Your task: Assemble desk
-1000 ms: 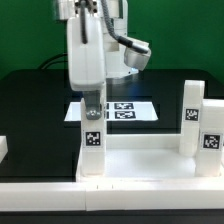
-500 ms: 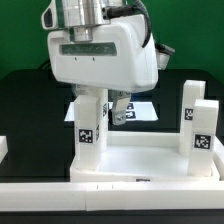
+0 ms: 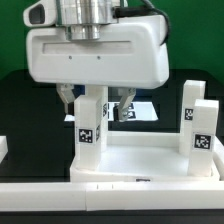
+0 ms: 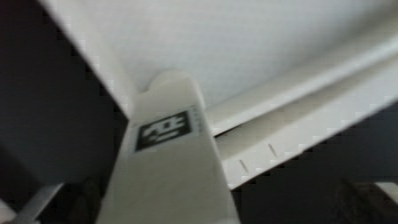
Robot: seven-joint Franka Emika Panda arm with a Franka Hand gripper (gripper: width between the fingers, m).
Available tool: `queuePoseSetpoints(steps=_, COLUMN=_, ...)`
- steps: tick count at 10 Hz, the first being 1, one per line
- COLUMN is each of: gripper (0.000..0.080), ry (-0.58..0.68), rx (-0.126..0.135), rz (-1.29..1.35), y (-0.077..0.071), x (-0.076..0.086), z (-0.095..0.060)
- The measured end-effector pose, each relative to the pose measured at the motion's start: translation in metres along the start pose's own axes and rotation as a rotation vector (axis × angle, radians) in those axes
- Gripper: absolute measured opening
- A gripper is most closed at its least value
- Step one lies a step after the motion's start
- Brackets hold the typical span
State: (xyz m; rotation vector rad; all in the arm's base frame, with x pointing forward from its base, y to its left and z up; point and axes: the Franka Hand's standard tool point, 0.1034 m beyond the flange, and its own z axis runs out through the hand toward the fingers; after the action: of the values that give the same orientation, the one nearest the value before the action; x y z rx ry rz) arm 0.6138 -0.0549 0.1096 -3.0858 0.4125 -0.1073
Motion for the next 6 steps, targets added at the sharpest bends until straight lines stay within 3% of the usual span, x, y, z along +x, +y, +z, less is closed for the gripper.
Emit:
queuePoseSetpoints(steps=3, gripper=0.0623, ry=-0.02, rx=-0.001, rz=0.013, y=0.0047, x=0.0005, z=0.0005)
queuePoseSetpoints(steps=5, gripper=0.0279, ry=-0.019, rx=-0.001, rz=0.125, y=0.005, x=0.0006, z=0.0006)
queuePoseSetpoints(steps=6, gripper=0.0279, ry=-0.019, rx=-0.002, rz=0.181, y=0.0051, x=0.0006, z=0.0006)
